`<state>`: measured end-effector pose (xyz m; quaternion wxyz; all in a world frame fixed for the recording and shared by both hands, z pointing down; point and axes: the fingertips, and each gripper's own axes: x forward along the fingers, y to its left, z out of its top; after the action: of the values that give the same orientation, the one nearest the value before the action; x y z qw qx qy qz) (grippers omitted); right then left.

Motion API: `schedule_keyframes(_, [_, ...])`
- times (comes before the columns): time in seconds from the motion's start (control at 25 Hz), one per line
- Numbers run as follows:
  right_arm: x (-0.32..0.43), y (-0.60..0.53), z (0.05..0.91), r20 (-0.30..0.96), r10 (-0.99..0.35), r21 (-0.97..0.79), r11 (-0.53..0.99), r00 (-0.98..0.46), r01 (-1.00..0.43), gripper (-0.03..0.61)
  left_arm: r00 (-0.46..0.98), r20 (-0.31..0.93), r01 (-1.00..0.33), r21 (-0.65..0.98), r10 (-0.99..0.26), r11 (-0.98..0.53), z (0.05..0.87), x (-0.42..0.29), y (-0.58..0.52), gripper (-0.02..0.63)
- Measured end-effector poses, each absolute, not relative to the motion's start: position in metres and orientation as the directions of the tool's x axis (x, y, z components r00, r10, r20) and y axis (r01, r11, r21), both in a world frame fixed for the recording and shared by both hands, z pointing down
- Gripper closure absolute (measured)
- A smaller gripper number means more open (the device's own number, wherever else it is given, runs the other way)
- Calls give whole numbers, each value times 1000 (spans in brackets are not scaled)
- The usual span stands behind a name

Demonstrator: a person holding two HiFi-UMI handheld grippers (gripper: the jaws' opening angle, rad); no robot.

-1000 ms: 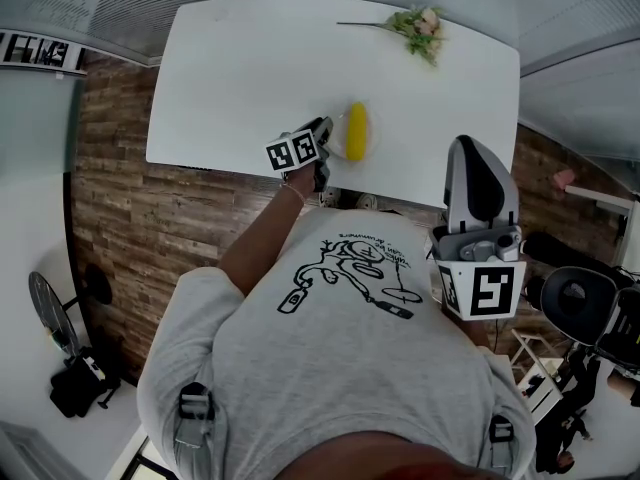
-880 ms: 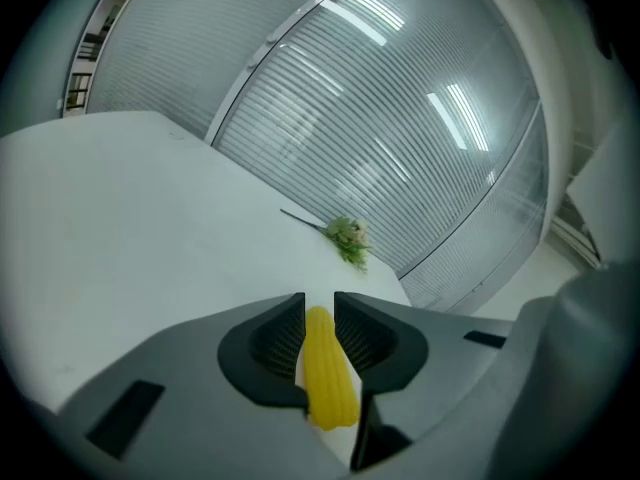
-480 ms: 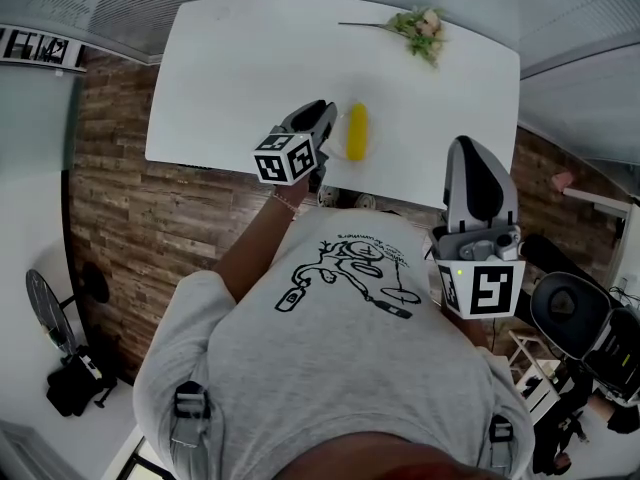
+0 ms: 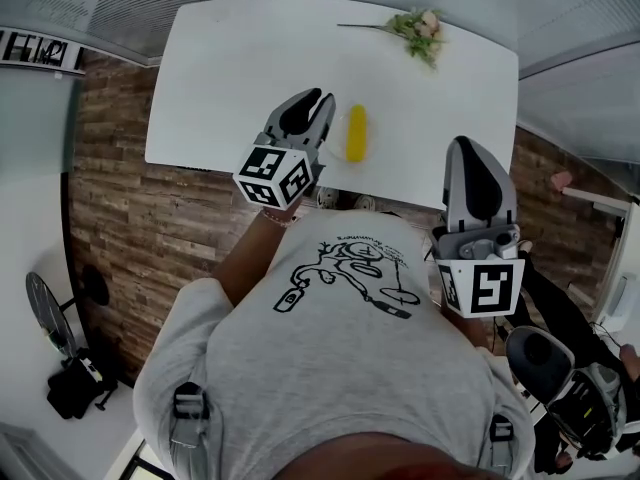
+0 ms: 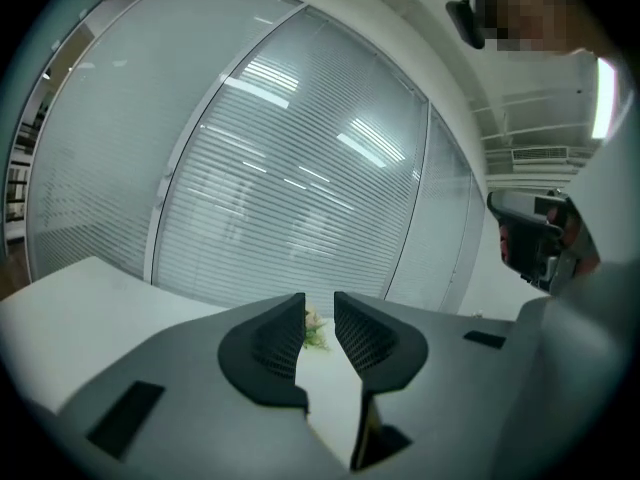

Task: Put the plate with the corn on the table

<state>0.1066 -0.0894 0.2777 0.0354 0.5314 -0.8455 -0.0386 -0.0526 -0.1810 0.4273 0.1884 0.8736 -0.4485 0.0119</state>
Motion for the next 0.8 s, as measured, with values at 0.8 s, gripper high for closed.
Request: schedule_keyframes(0.8, [112,-92,279,28,-902,89,431,-430,-898,572,569,-47,-815,105,-821,-570,292,-58,-145,514])
